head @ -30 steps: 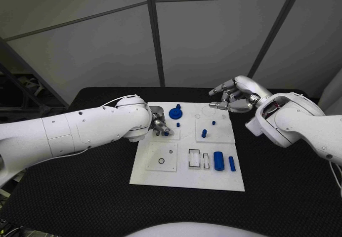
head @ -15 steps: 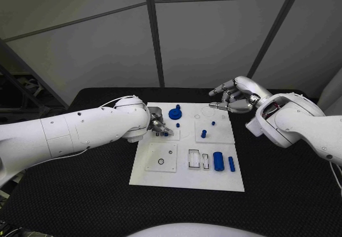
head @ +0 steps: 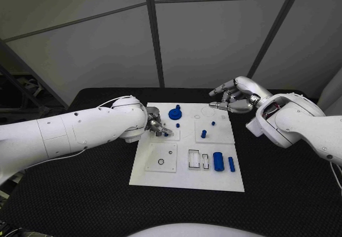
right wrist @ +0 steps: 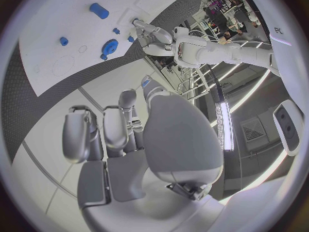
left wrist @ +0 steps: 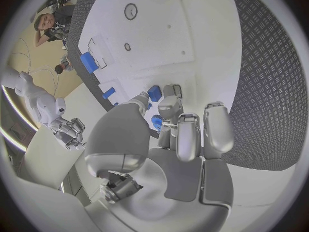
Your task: Assemble the parts on the task board
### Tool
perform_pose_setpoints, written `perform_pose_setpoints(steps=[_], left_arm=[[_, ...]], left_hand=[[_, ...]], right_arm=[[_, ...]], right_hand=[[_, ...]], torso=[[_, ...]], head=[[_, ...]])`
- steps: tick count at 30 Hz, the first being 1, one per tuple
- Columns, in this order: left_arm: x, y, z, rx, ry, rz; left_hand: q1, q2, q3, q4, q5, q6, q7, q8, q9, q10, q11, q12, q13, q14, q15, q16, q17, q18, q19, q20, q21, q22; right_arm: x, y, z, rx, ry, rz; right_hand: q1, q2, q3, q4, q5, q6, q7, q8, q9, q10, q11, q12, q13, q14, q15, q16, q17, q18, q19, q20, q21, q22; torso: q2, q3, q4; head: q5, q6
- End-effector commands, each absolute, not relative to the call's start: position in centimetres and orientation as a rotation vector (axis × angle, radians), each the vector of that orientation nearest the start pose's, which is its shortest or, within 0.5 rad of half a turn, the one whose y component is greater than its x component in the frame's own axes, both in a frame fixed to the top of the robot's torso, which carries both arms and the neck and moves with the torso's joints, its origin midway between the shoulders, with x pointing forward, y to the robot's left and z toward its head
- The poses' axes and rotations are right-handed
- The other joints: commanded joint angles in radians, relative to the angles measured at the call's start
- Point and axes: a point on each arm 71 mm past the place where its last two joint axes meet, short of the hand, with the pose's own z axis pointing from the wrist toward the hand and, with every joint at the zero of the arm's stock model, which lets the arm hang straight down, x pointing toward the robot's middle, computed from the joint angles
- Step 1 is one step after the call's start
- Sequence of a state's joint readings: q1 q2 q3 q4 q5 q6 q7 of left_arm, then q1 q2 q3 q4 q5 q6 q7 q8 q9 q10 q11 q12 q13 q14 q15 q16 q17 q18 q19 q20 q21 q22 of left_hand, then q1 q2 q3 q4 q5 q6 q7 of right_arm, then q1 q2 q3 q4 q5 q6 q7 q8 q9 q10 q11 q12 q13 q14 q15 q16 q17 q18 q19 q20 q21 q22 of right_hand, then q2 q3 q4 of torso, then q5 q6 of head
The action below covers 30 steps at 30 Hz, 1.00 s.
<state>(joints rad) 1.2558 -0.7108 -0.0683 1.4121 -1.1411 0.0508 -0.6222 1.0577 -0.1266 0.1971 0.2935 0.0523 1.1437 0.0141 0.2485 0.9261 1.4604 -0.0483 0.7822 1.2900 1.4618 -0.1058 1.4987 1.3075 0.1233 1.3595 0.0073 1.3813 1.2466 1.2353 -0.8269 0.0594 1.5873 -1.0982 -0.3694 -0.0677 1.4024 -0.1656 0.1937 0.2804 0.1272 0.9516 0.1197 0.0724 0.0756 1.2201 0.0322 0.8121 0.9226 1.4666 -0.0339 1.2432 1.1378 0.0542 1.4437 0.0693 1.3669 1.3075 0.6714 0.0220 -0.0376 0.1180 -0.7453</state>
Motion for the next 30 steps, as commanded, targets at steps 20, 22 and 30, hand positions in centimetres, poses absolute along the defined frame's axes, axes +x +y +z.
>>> perform_pose_setpoints(steps=[20, 22, 30], left_arm=[[52.4, 21.3, -15.7, -0.323, 2.175, -0.336], [53.2, 21.8, -15.1, -0.324, 2.176, -0.320], [56.6, 22.7, -14.3, -0.339, 2.197, -0.259]], left_hand=[[0.048, -0.010, -0.026, -0.002, -0.004, -0.069, 0.025, -0.078, -0.036, 0.028, 0.016, -0.078, -0.015, 0.084, 0.014, -0.012, 0.166, -0.040, -0.025, 0.010, -0.030, -0.046], [0.062, -0.007, -0.027, -0.003, -0.004, -0.087, 0.036, -0.105, -0.063, 0.019, 0.024, -0.116, -0.026, 0.083, 0.021, -0.016, 0.162, -0.037, -0.034, 0.016, -0.040, -0.058], [0.106, 0.007, -0.029, -0.004, -0.004, -0.098, 0.054, -0.162, -0.148, 0.003, 0.041, -0.175, -0.041, 0.079, 0.036, -0.027, 0.150, -0.031, -0.051, 0.033, -0.060, -0.081]], right_arm=[[49.3, -17.9, -12.4, 0.168, 1.574, 0.938], [49.4, -17.9, -12.4, 0.168, 1.575, 0.937], [49.4, -17.7, -12.4, 0.166, 1.579, 0.939]], right_hand=[[-0.013, 0.001, -0.002, 0.007, 0.004, 0.006, 0.000, -0.007, -0.001, 0.005, 0.002, 0.000, -0.002, 0.012, -0.009, -0.006, 0.001, 0.003, 0.001, -0.002, -0.006, 0.041], [-0.013, 0.001, -0.002, 0.007, 0.004, 0.006, 0.000, -0.007, -0.001, 0.005, 0.002, 0.000, -0.002, 0.012, -0.009, -0.006, 0.001, 0.003, 0.001, -0.002, -0.006, 0.041], [-0.015, 0.002, -0.001, 0.008, 0.005, 0.006, 0.000, -0.007, -0.001, 0.006, 0.002, 0.001, -0.002, 0.013, -0.009, -0.005, 0.002, 0.003, 0.001, -0.002, -0.006, 0.042]], torso=[[0.000, 0.0010, 0.0004], [0.000, 0.0010, 0.0000], [0.001, 0.0011, -0.0014]], head=[[0.002, 0.004], [0.004, 0.005], [0.007, 0.013]])
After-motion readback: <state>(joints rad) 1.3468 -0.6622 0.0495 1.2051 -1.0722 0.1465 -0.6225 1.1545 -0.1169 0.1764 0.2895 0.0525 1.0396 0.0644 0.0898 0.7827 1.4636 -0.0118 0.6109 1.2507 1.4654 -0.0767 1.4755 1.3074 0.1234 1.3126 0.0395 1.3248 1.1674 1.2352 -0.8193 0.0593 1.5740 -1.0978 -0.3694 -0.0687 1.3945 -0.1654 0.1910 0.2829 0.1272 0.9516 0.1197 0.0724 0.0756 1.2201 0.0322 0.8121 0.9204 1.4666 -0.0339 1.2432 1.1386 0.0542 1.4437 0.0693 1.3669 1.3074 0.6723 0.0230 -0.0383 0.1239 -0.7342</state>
